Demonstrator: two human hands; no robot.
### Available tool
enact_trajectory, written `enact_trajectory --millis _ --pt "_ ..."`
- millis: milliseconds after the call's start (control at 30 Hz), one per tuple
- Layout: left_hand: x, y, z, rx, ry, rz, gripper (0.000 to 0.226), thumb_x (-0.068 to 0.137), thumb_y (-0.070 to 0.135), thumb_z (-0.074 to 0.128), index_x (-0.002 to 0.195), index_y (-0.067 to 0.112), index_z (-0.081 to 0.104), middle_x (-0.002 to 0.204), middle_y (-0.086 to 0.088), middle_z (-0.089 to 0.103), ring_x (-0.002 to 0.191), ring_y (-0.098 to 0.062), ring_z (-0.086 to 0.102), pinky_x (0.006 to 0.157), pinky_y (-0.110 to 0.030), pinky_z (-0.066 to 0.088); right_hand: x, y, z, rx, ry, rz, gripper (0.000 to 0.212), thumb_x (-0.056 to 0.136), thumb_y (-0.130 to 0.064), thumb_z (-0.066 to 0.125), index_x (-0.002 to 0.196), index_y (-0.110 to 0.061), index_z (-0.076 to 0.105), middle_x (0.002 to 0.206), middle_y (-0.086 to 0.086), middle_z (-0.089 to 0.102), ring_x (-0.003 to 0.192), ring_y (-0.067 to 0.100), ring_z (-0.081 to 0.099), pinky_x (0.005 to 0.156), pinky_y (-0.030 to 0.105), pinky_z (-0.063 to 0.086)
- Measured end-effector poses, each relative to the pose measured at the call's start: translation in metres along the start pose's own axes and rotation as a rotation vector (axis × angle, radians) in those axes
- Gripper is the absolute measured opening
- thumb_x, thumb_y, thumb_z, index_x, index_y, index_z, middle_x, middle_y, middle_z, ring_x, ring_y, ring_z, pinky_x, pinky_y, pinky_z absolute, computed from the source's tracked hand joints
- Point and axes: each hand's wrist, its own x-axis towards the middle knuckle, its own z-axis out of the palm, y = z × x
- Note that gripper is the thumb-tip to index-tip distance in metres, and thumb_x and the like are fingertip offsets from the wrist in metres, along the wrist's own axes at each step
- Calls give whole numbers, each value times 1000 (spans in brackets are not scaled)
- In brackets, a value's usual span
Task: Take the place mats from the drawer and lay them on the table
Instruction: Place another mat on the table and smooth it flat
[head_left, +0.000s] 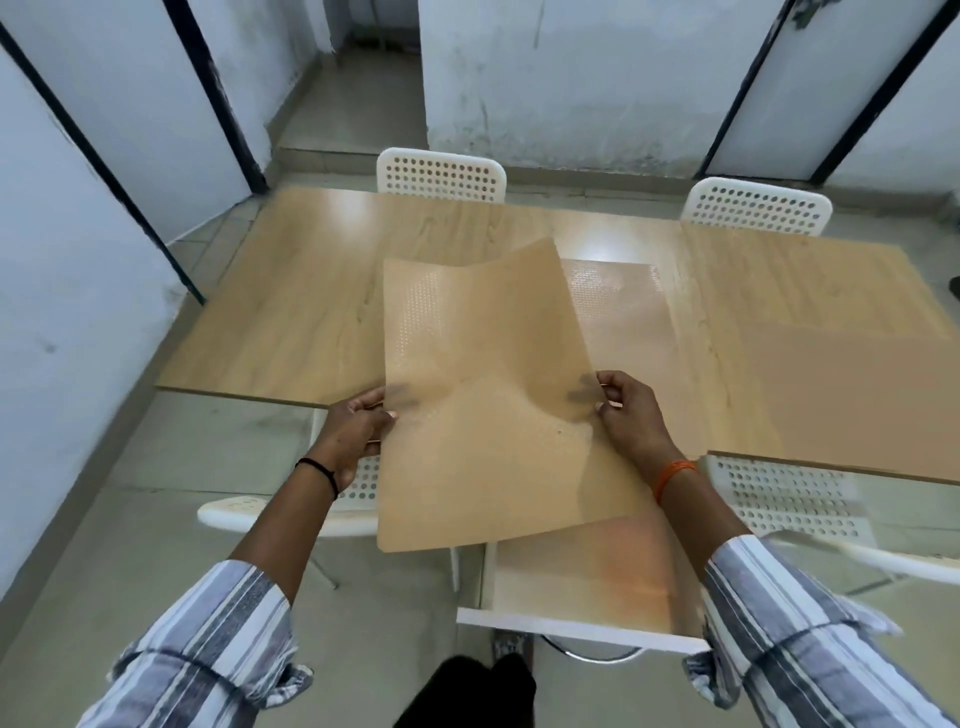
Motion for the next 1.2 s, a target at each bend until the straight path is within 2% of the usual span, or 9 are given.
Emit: enact_trajectory --millis 167,267,367,467,633,833,933,1033,1200 --pt "-18 -5 -51 -7 19 -12 37 88 0 58 123 9 65 85 0 73 66 -11 67 61 -26 53 -14 -28 38 -21 -10 4 48 81 18 40 99 -20 64 90 -8 68 84 6 63 63 6 46" --pt "-18 -4 -84 -5 50 -11 32 89 2 59 119 7 66 86 -2 72 63 -11 67 63 -28 53 -8 -52 68 -41 -23 -15 48 80 15 37 101 -16 66 91 -3 70 81 11 64 54 15 49" --pt "-5 -2 -118 -5 78 -30 28 89 5 62 117 5 67 93 -8 73 68 -15 70 60 -26 54 4 -70 105 -90 -33 -19 52 79 13 35 109 -16 67 105 6 70 93 24 66 60 27 52" --pt "20 2 -157 3 73 -68 27 90 9 64 116 1 66 101 -15 72 75 -24 70 59 -27 57 20 -88 143 -147 -44 -41 51 78 12 37 108 -16 67 108 3 68 94 23 65 61 28 53" --pt "58 11 -216 91 -42 -171 25 88 13 68 110 0 67 95 -16 70 73 -25 69 55 -26 57 54 -121 214 -318 -63 -52 47 76 7 47 110 -19 66 112 0 67 103 20 62 89 41 55" --pt "85 4 -266 130 -131 -287 16 87 15 69 93 0 68 82 -14 70 65 -20 66 56 -26 57 82 -160 290 -421 -32 -64 47 79 5 44 109 -23 68 113 3 70 103 26 64 86 39 55" --pt "97 -8 -272 -48 -82 -394 11 89 10 67 93 -1 65 76 -15 72 68 -22 71 59 -27 59 97 -167 317 -537 -85 -78 46 85 0 50 123 -24 62 128 6 63 123 30 53 100 42 45" --pt "105 -15 -269 -248 -2 -525 5 92 5 61 89 0 61 66 -14 72 61 -20 73 55 -27 60 102 -167 339 -738 -164 -50 59 91 -11 56 146 -21 39 153 6 38 146 31 22 117 54 21" --pt "117 -17 -246 -432 4 -598 8 94 2 56 88 -2 58 67 -16 72 59 -20 73 56 -27 60 64 -154 374 -647 -362 -72 57 94 -22 58 147 -22 37 157 6 31 146 26 23 119 50 20"
